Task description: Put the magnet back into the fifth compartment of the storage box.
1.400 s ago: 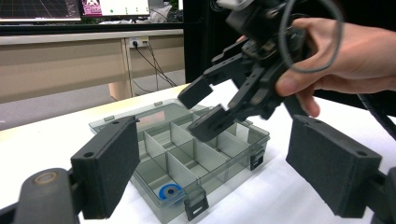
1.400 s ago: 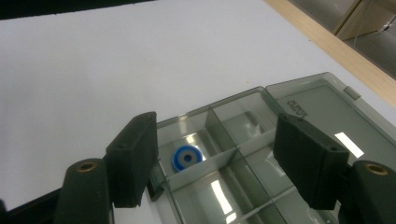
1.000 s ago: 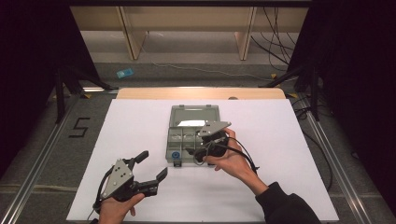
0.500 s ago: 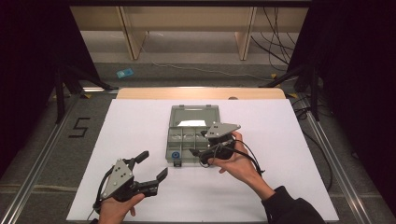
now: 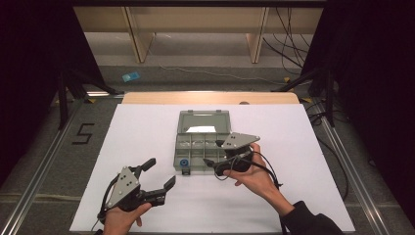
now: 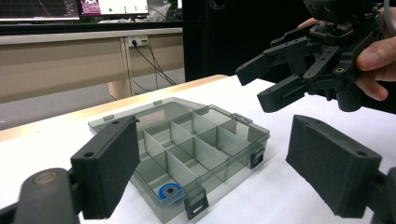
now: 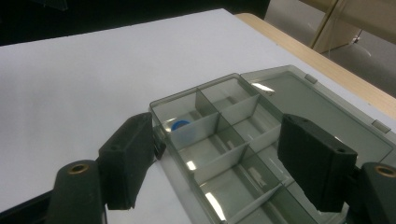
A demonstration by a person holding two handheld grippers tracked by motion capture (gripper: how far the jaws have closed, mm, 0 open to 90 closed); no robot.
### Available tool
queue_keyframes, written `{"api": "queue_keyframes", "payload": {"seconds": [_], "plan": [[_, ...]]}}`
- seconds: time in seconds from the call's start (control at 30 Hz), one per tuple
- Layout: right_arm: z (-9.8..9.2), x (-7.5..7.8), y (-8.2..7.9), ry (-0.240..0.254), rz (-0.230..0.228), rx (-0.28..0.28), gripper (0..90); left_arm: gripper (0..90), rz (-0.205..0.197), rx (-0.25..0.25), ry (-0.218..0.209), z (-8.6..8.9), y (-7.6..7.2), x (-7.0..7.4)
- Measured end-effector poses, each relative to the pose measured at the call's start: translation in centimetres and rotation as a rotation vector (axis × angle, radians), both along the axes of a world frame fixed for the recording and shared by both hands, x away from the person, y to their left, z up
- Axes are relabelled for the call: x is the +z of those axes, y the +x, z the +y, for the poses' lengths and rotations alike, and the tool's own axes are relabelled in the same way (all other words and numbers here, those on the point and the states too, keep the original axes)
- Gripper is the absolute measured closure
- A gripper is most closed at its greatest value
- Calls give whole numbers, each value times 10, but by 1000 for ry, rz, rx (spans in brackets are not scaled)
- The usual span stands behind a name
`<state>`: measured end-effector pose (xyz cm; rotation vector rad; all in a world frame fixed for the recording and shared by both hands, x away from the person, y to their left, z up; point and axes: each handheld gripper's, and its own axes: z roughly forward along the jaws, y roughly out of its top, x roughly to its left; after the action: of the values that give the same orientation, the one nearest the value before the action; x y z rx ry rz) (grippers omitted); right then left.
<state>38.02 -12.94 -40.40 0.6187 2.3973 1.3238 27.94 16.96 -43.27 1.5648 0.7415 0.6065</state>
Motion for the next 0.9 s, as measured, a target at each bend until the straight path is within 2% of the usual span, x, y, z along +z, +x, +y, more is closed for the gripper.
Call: {"api": "queue_keyframes", "payload": {"seconds": [0.27, 0.4, 0.57, 0.77, 0.8, 0.83, 0.9], "plan": [[-7, 0, -6, 14, 8, -11, 280, 163, -2, 1, 2, 0, 0, 0], [-12, 0, -8, 34, -8, -23, 279, 163, 0, 2, -2, 0, 0, 0], [-16, 0, -11, 47, 7, -26, 277, 163, -3, 1, 3, 1, 0, 0], [-19, 1, -17, 79, -26, -28, 277, 163, 0, 2, -2, 0, 0, 0], [-20, 1, -18, 76, -12, -29, 278, 163, 1, 2, -3, 0, 0, 0], [-21, 1, -19, 84, -24, -29, 278, 163, 1, 2, -3, 0, 1, 0], [-23, 1, -21, 92, -16, -33, 278, 163, 1, 2, -3, 0, 1, 0]]}}
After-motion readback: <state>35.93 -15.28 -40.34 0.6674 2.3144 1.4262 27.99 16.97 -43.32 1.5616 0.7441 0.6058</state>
